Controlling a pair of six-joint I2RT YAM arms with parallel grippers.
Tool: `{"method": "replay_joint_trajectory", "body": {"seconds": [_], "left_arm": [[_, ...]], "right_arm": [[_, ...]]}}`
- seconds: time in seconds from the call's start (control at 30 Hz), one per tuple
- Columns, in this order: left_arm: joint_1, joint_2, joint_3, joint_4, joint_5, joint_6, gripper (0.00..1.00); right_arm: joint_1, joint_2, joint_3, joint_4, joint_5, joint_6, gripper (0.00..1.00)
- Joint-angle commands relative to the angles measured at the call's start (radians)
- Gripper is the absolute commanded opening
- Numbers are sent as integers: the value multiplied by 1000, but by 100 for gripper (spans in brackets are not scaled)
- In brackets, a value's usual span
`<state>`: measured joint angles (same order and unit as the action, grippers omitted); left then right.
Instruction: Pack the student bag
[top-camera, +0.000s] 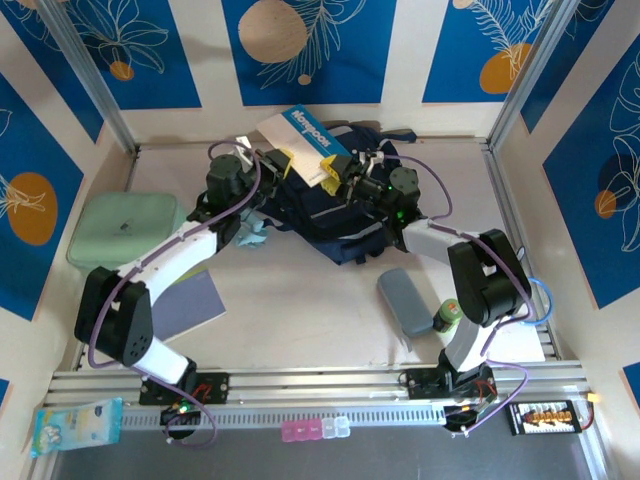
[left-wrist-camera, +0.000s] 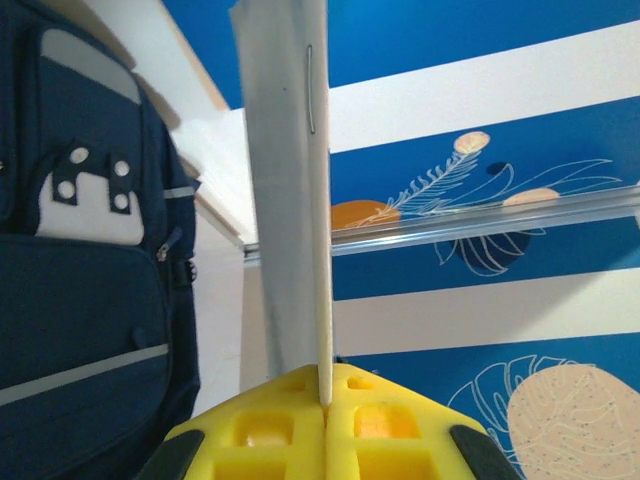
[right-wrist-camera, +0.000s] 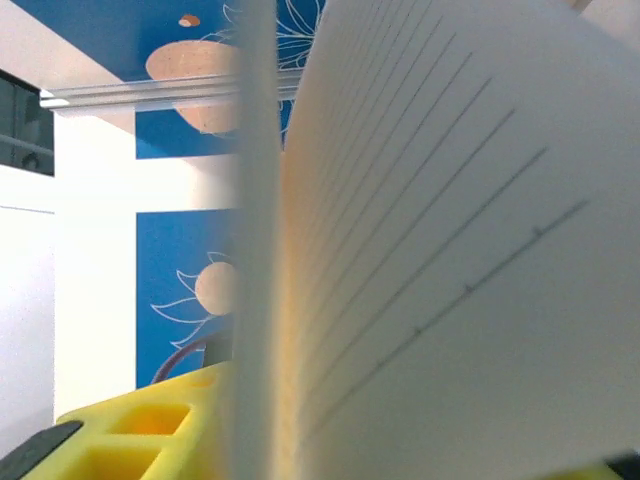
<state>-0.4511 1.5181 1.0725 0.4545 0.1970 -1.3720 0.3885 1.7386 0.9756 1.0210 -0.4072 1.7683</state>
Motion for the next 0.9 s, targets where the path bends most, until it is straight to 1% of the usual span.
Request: {"method": "replay_joint_trajectory", "body": {"seconds": [0.0,0.03,0.1,0.13,0.17,0.23,0.3,0.4,0.5,0.57,0.67,0.73,0.8,0.87], "left_arm": [[-10,-20,-29,11,-4,-9,0],[-11,-22,-35,9,-8,-6,0],[-12,-26,-41,2,-8,6,0],[-14,-27,-43,-6,-5,17,0],[-14,-29,-43,-13,-1,32,1],[-14,-32,-35,-51,9,78,11],[-15,-35,-19,-121,18,152,24],[-24,-34,19,-258,11,292,41],[-41,-21,65,-388,-8,482,59],[-61,8,113,-483,-35,613,67],[-101,77,193,-582,-45,789,75],[-124,134,255,-629,-24,900,81],[-131,205,332,-689,78,1030,86],[-136,277,417,-771,119,1137,95]], "right_arm": [[-10,0,21,-1,-12,0,31],[-13,-6,23,-24,-22,-11,25],[-18,-23,19,-74,-31,-42,19],[-22,-38,14,-109,-33,-64,14],[-26,-55,6,-140,-32,-94,10],[-30,-96,-27,-171,-5,-156,7],[-42,-145,-43,-244,12,-229,6],[-72,-227,-34,-431,31,-375,4],[-107,-305,-2,-667,77,-562,4],[-145,-343,29,-832,112,-672,4],[-211,-398,26,-939,140,-763,4],[-250,-431,18,-990,160,-815,4],[-289,-455,18,-1042,175,-846,4],[-338,-470,10,-1067,168,-856,5]]}}
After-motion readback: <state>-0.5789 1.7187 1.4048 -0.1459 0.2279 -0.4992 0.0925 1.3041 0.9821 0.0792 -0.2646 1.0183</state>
